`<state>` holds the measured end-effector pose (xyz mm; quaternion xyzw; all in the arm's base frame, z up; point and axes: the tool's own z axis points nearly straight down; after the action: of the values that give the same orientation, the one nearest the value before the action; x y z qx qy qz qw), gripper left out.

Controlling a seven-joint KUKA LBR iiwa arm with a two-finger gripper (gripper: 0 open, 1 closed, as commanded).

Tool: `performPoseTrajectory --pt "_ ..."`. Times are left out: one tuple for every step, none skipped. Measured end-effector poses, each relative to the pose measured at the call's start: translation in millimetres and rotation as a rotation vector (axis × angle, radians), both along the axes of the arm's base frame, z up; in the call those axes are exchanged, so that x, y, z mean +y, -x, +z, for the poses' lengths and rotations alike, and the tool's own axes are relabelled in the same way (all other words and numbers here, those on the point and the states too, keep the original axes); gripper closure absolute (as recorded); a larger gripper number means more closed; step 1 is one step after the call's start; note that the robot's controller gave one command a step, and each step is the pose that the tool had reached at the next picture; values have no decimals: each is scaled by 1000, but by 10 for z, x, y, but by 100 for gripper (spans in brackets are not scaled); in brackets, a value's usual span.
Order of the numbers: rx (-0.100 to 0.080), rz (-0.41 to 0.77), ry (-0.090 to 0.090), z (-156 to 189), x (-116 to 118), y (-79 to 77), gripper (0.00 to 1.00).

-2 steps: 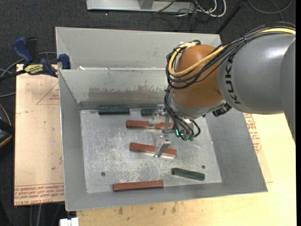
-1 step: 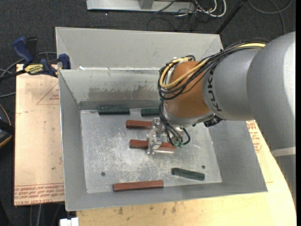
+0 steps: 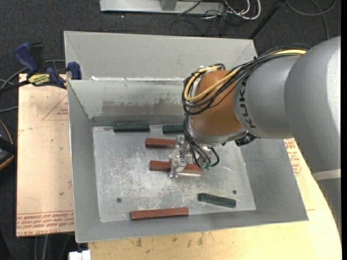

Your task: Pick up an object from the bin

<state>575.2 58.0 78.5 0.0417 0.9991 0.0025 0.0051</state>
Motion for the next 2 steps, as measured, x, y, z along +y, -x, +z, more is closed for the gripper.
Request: performPoseTrajectory --pt "0 0 0 5 0 1 100" --pt "3 63 4 344 28 -344 100"
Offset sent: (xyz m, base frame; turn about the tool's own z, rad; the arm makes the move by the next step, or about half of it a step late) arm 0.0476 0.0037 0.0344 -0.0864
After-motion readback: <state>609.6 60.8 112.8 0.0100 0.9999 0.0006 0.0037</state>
